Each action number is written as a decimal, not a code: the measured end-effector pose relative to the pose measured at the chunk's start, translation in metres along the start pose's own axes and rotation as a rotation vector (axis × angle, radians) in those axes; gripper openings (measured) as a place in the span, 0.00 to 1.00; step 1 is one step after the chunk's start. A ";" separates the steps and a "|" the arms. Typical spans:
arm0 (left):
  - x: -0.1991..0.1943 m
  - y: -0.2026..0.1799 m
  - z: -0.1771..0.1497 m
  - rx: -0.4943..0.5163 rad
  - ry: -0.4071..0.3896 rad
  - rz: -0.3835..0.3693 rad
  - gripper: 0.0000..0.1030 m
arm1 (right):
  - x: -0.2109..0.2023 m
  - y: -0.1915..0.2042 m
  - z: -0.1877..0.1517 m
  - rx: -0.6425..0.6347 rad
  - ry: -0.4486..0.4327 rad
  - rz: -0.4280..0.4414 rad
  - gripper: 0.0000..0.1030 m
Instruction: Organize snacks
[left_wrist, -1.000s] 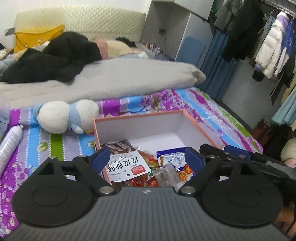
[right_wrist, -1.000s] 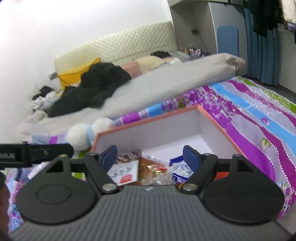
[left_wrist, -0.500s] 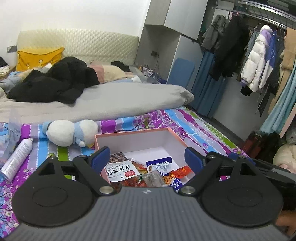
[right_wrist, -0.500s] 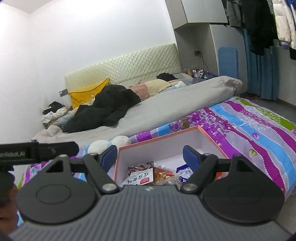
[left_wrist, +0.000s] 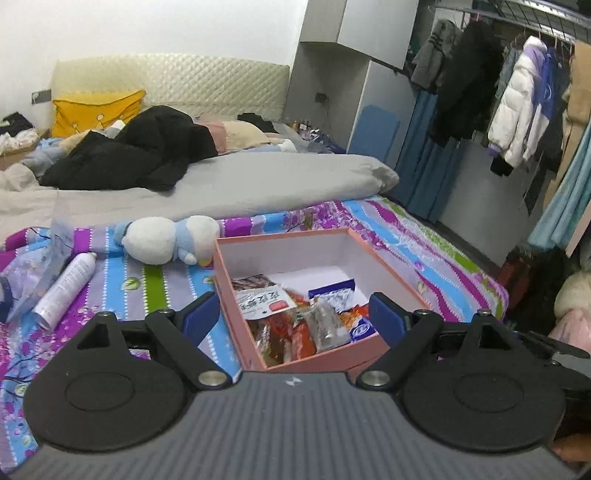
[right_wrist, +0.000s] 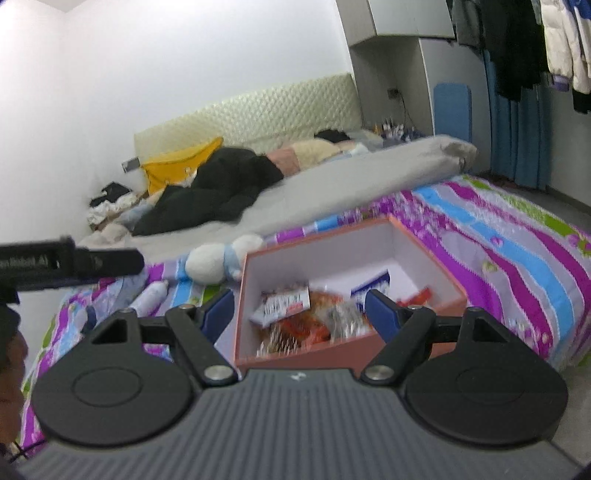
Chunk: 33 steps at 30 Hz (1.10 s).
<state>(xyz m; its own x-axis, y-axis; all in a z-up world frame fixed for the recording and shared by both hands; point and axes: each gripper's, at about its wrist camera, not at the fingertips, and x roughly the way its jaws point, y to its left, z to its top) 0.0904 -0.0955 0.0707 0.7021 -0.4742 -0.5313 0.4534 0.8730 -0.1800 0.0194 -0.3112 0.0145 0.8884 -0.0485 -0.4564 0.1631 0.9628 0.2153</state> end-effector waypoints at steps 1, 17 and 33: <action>-0.004 -0.001 -0.003 0.004 0.000 0.008 0.88 | -0.003 0.000 -0.004 0.006 0.004 0.004 0.77; -0.065 0.014 -0.051 -0.022 -0.032 0.093 0.88 | -0.033 0.010 -0.032 0.000 0.014 0.010 0.77; -0.082 0.008 -0.061 -0.039 -0.055 0.105 0.88 | -0.046 0.011 -0.026 -0.024 -0.025 0.026 0.77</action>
<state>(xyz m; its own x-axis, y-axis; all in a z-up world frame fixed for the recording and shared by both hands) 0.0027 -0.0431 0.0621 0.7743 -0.3846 -0.5025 0.3549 0.9214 -0.1584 -0.0310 -0.2916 0.0156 0.9027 -0.0301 -0.4293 0.1301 0.9700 0.2055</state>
